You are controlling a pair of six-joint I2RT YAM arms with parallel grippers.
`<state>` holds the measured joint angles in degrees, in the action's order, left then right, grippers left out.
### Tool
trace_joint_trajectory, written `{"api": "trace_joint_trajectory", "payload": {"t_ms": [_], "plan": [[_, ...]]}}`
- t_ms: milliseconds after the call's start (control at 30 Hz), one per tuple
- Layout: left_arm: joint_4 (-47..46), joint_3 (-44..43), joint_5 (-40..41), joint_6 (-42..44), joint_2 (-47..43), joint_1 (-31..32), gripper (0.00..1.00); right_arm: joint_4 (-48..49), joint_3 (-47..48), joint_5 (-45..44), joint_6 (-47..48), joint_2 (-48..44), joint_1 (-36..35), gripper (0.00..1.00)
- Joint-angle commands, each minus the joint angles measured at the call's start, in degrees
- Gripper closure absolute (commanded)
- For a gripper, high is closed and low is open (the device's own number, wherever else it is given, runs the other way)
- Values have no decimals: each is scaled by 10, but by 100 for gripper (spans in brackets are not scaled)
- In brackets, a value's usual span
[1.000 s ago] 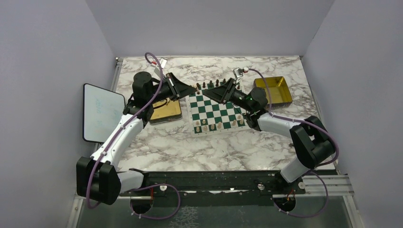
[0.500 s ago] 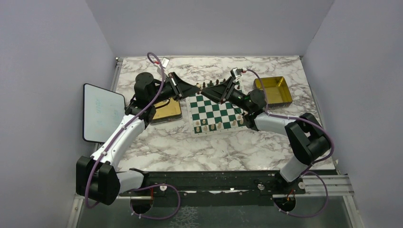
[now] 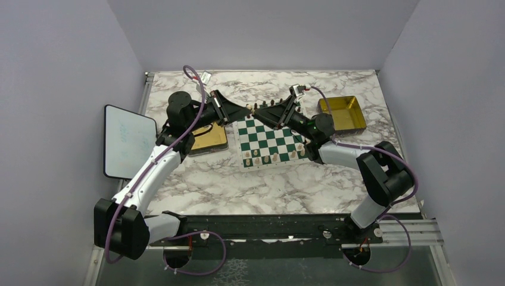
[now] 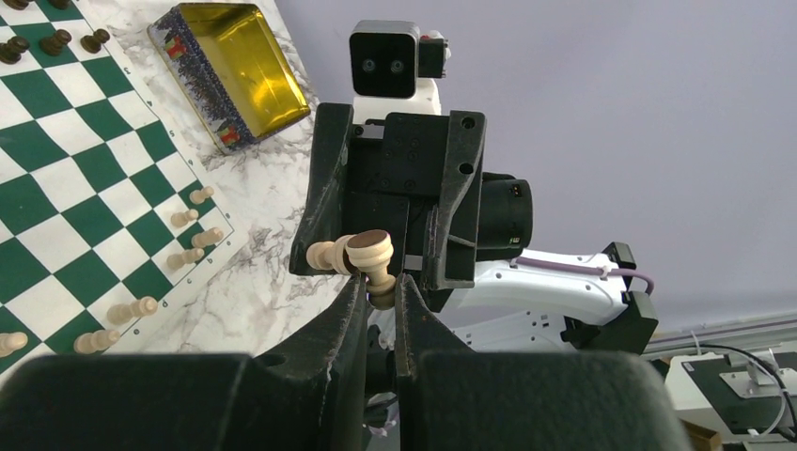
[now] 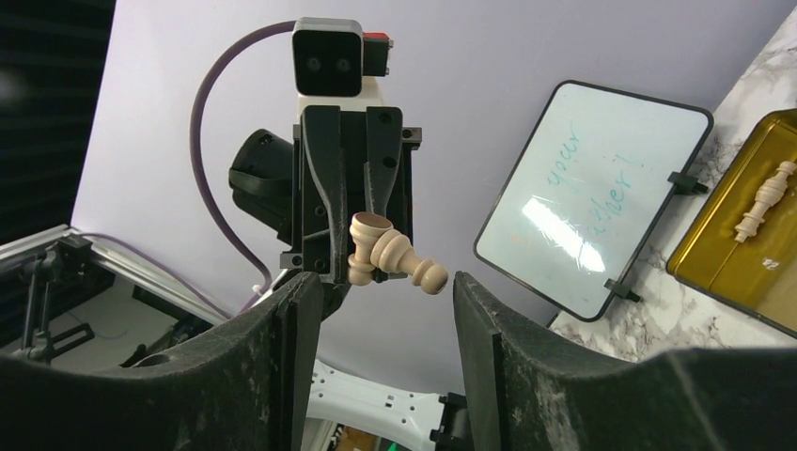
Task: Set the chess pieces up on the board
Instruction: Place the chess piece on the chessboard.
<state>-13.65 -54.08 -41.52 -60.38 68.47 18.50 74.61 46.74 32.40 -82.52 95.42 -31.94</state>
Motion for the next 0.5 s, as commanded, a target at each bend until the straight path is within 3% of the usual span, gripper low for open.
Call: {"api": "trace_joint_trajectory", "payload": {"t_ms": [0, 200, 467], "plan": [[-18, -1, 11, 2, -16, 3, 100, 28, 0, -9, -3, -8, -5, 43], [-18, 5, 13, 5, -19, 3, 100, 40, -6, -12, -5, -6, -5, 45], [-18, 4, 17, 0, -24, 5, 100, 34, -2, -12, -13, 0, -5, 39]]}}
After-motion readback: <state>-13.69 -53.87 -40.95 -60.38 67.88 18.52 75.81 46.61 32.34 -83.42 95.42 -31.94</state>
